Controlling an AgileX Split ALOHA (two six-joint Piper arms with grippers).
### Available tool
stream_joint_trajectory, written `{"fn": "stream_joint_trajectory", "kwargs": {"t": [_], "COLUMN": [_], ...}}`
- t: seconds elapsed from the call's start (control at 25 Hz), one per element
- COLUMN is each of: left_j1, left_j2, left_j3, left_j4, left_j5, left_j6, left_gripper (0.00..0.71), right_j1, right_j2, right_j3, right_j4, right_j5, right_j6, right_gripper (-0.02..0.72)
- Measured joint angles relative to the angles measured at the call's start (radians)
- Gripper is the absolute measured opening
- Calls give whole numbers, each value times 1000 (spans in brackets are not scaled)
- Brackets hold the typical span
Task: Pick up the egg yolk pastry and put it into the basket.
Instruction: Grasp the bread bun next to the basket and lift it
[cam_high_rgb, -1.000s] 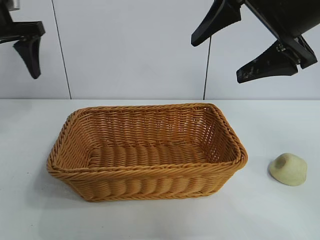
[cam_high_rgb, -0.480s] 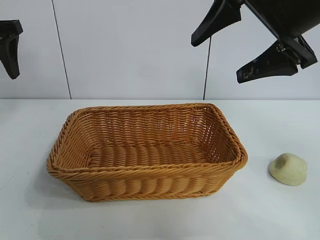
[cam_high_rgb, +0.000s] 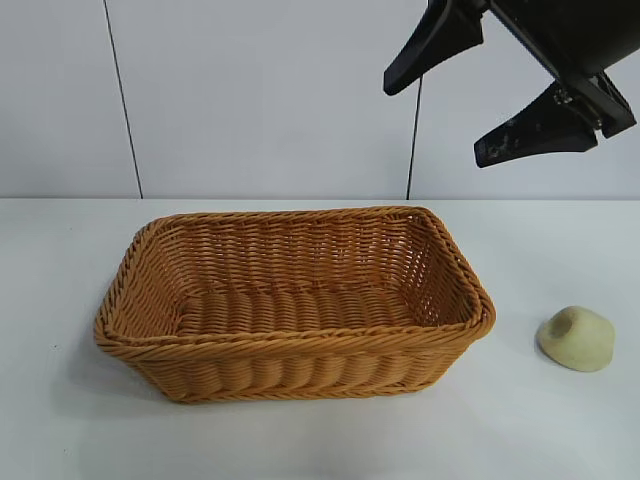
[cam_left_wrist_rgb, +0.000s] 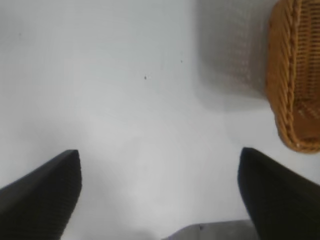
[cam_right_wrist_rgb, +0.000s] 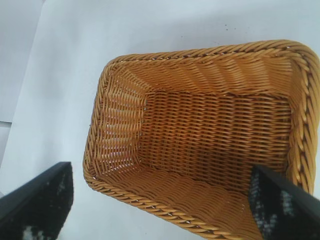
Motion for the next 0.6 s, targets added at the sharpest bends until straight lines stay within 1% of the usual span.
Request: {"fn": "stream_joint_trajectory", "kwargs": {"t": [0.28,0.44,0.6], "left_j1": [0,0,0], "left_j2": [-394,-635,-857], "left_j3": [323,510,629], "left_j4": [0,0,1], "left_j5": [-3,-76,-124], "left_j6": [2,2,2], "left_gripper": [611,611,611], "right_j1": [0,0,0], "right_j2": [0,0,0], "right_j3": [0,0,0], "right_j4": [0,0,0], "right_j5": [0,0,0], "right_j6": [0,0,0], "right_gripper": [678,678,678]}}
